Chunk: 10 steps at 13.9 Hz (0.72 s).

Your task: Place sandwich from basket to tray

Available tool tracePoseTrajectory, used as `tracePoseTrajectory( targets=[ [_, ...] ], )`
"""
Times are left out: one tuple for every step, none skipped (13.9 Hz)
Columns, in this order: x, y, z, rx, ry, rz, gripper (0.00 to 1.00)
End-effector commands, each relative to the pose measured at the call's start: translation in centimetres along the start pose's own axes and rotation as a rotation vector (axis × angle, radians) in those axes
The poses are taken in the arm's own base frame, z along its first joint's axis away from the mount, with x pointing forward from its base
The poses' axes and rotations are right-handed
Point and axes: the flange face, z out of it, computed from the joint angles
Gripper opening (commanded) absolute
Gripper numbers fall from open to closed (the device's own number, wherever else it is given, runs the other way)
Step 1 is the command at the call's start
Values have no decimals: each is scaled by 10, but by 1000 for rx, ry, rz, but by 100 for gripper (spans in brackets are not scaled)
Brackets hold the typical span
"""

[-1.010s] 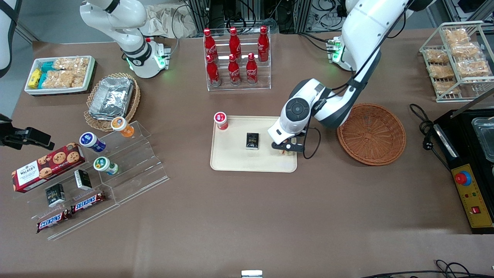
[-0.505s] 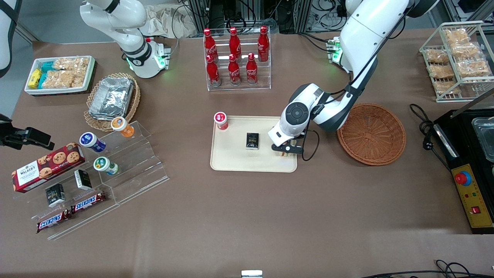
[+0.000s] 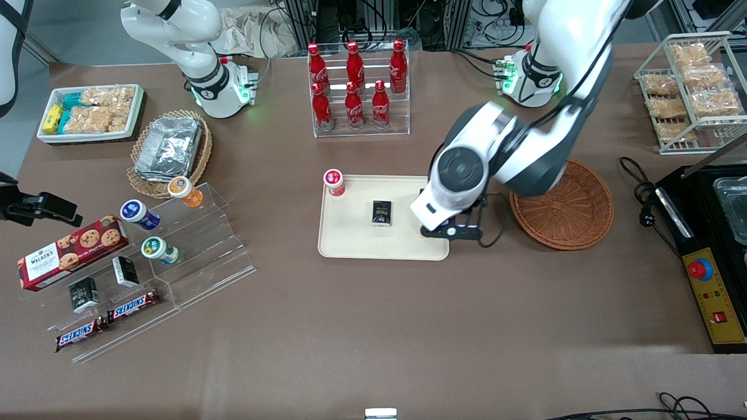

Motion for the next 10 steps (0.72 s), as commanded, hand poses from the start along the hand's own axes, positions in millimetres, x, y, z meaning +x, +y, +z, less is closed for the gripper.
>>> tracePoseTrajectory(
  targets=[
    [-3,-65,-79,-70,82,-113,100],
    [-9,-80,-99,-69,111,-136,100],
    [-6,-117,-113,-73,121,-182,100],
    [-4,-141,-121,-88,124,-205,100],
    [-6,-159,-131,-103,133,-181,100],
    [-7,-180,-136,-111,130,-144,100],
    [-11,-197,-140,-104,118,-119,100],
    [-17,-205,-147,-97,118,-112,100],
    [-17,-212,-150,-99,124,-124,100],
    [-19,-220,-158,-95,142,-141,100]
  ],
)
